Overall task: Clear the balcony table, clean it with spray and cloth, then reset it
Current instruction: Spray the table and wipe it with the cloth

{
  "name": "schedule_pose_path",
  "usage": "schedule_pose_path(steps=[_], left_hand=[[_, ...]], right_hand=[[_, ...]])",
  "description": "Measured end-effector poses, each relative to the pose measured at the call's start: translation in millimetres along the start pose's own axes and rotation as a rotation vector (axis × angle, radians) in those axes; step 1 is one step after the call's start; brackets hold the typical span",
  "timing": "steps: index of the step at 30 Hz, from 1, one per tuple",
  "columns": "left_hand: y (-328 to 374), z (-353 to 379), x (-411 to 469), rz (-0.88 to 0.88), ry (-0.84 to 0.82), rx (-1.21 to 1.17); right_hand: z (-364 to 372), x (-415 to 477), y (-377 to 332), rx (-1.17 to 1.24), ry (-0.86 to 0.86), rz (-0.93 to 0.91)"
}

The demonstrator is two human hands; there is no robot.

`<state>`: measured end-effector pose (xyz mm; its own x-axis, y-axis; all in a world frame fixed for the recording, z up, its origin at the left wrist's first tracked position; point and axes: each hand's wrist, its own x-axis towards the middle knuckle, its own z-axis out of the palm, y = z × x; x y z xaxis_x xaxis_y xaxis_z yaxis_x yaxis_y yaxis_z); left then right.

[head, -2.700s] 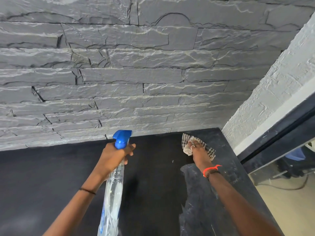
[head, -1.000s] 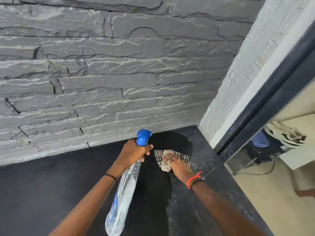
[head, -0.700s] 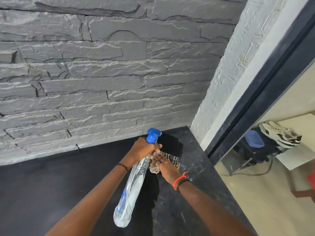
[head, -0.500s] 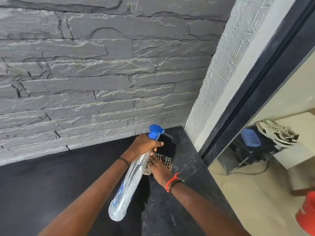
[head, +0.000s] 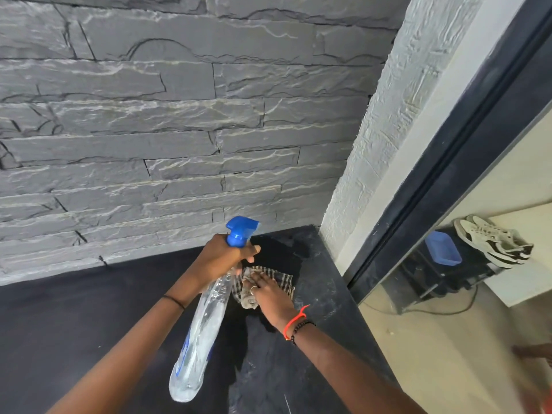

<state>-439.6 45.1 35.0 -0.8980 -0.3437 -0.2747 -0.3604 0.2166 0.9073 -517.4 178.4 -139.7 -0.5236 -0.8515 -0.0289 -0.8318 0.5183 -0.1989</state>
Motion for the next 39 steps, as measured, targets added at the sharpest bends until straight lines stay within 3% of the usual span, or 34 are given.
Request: schedule_pose_path(steps=[7, 11, 14, 21, 27, 31, 36, 39], left_hand=[[-22, -39, -13, 0.034, 0.121, -0.171], [-33, -55, -22, 0.025, 0.179, -0.153], [-39, -61, -27, 0.002, 0.21, -0.154], [-47, -63, -29, -0.012, 0.237, -0.189], [-52, -56, -33, -0.018, 0.223, -0.248], [-54, -56, -35, -0.03, 0.233, -0.249], [-52, -54, -36, -0.035, 0.257, -0.249], [-48, -51, -36, -0.034, 0.258, -0.258]], right_hand=[[-36, 46, 87, 0.052, 0.022, 0.091], [-43, 32, 134, 0.078, 0.093, 0.285], [-28, 16, 125, 0.04, 0.115, 0.405], [-26, 53, 79, -0.01, 0.01, 0.122], [-50, 74, 116, -0.028, -0.152, 0.019], [-64, 58, 161, 0.02, -0.051, 0.372], [-41, 28, 147, -0.017, 0.055, 0.365], [-31, 20, 135, -0.038, 0.088, 0.228]])
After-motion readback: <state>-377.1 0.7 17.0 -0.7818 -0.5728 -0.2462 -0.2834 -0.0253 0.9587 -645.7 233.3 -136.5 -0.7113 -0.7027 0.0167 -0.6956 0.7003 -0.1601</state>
